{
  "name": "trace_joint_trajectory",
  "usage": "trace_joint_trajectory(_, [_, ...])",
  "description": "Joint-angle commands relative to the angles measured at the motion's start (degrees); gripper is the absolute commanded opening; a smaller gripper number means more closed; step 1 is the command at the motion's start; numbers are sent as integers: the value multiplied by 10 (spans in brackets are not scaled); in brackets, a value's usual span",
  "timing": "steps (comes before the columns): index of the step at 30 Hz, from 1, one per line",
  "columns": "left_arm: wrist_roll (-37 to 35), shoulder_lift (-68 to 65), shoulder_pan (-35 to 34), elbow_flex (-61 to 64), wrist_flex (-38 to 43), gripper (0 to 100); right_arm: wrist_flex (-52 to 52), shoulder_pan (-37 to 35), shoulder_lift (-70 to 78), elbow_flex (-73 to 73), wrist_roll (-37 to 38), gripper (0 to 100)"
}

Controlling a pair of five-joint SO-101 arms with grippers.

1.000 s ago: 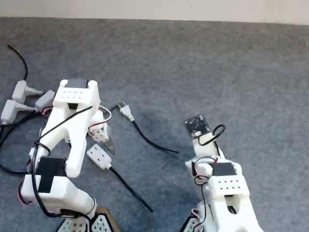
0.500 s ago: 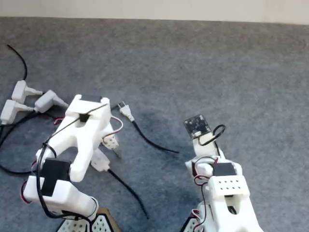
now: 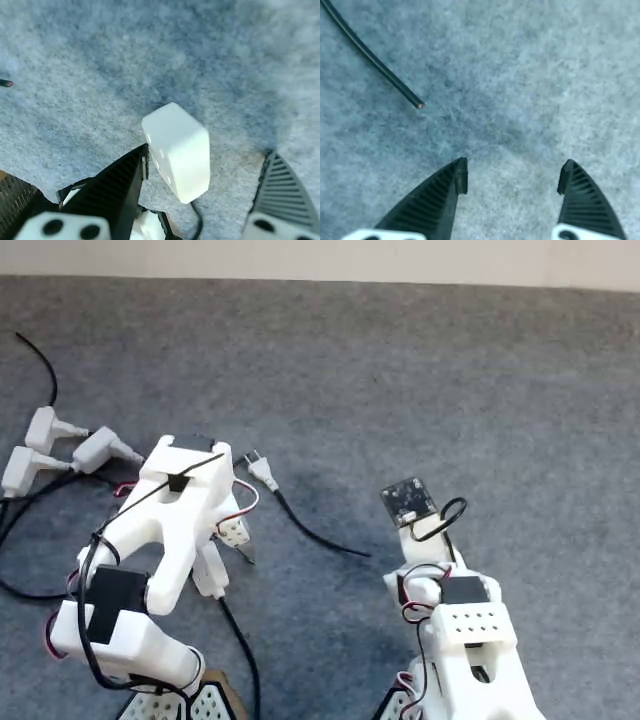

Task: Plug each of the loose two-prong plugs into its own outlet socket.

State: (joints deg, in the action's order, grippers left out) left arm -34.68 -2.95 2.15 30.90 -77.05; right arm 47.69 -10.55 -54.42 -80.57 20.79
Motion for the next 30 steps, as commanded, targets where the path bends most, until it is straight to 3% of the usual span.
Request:
trace_joint_trajectory(1, [-6, 18, 10, -15, -23, 351, -8, 3, -7, 1, 2, 282])
trace_joint_trajectory(11, [-4, 17, 11, -16, -30, 351, -8, 3, -7, 1, 2, 282])
trace_joint_trajectory(16, [52, 17, 13, -19, -30, 341, -8, 3, -7, 1, 2, 282])
trace_joint_trajectory(18, [98, 17, 25, -19, -22, 276, -8, 3, -7, 1, 2, 282])
trace_joint_trajectory(22, [133, 18, 25, -15, 36, 0, -8, 3, -7, 0, 2, 282])
trace_joint_trajectory(24, [137, 18, 25, -15, 55, 46, -8, 3, -8, -6, 2, 282])
trace_joint_trajectory(30, [171, 17, 26, -15, 76, 8, -9, 3, -12, -15, 3, 282])
